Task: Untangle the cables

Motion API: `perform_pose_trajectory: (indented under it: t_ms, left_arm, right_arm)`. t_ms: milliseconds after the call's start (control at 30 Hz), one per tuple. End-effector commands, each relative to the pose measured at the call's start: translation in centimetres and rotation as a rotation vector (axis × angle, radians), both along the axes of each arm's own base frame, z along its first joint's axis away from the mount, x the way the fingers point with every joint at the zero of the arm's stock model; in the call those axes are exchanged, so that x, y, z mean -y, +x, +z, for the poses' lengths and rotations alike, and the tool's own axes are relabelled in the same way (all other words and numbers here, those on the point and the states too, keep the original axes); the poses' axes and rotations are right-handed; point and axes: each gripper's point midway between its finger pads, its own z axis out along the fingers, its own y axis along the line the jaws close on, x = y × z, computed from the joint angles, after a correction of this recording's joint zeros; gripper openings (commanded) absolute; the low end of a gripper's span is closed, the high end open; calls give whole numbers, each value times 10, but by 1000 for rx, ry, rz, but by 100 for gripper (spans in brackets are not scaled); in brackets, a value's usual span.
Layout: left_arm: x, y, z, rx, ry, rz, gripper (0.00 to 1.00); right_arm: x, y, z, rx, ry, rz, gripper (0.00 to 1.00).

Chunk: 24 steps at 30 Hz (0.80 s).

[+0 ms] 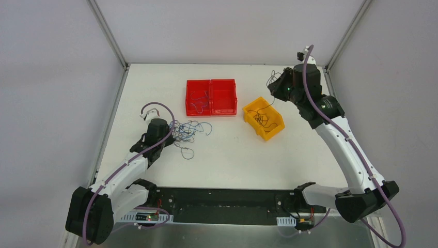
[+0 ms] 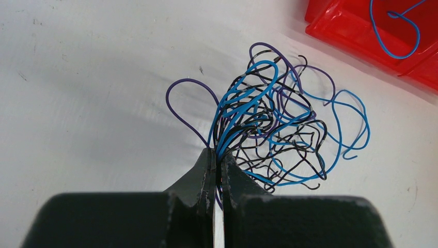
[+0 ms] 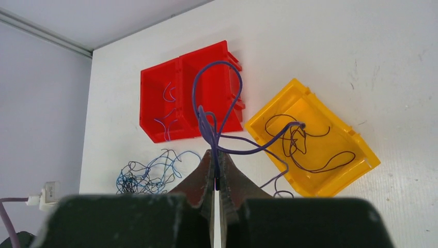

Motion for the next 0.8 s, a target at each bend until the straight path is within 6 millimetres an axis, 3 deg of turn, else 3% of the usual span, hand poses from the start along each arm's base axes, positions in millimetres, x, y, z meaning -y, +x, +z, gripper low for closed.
perform_pose_trajectory:
  t_ms: [0, 167, 400, 633, 767]
  left_arm:
    - [2, 4, 6, 32, 3, -19, 0]
    - [2, 4, 5, 29, 3, -20, 0]
    - [1, 4, 5, 31, 6, -17, 0]
    - [2, 5, 5, 28, 6, -19, 0]
    - [2, 5, 4, 25, 5, -22, 0]
  right_arm:
    - [6, 10, 8, 13, -13, -8, 0]
    - [14, 30, -12, -23, -14, -31, 0]
    - [12, 51, -64, -15, -22, -36, 0]
    - [4, 49, -140, -122, -15, -32, 0]
    - [0, 43, -169, -195, -18, -43, 0]
